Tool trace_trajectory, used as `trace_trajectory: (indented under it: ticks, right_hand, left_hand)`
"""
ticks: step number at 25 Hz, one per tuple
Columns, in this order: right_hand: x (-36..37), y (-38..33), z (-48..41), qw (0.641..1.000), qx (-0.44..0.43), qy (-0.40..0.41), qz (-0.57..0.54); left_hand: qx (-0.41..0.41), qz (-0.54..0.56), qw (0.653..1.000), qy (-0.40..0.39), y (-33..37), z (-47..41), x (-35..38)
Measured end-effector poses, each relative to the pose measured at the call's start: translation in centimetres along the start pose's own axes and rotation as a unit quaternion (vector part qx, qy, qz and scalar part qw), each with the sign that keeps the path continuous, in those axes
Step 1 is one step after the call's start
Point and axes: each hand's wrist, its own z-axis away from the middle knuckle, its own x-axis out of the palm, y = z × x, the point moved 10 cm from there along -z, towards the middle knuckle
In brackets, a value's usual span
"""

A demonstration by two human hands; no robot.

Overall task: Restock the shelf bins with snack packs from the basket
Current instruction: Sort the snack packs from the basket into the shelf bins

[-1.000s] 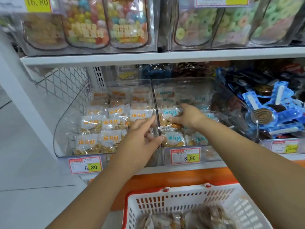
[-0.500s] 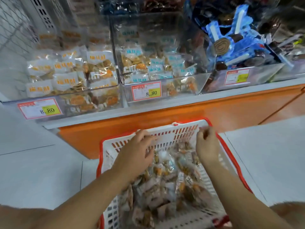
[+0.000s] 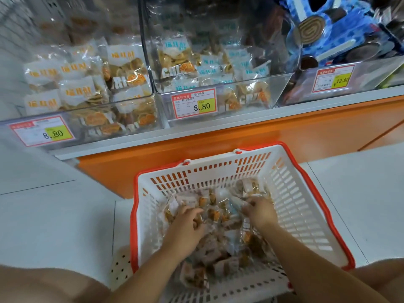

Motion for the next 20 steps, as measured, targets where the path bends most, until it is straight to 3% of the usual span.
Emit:
trace_trajectory:
  ticks: [3, 7, 11, 20]
  right_hand:
    - [-2.8, -3.9, 1.6, 0.986, -0.053, 0.013, -0.159]
    - [-4.3, -7.8, 4.4, 0.919, -0.075, -0.096, -0.376]
    - [-3.6, -8.8, 6.2, 0.884, -0.072, -0.152, -0.435]
    - [-3.5, -9.0, 7.8, 0.856, -0.047, -0.164, -0.488]
  left_hand:
    - [-0.032, 0.065, 0.997, 0.013, 0.2, -0.3, -1.2]
    - [-0.094, 0.236, 0.966, -0.042, 0.9, 0.0, -0.7]
    - [-0.088, 0.451, 0.885, -0.076, 2.0, 0.1, 0.2]
    - [-0.077, 0.472, 0.875, -0.069, 2.9, 2.2, -0.8]
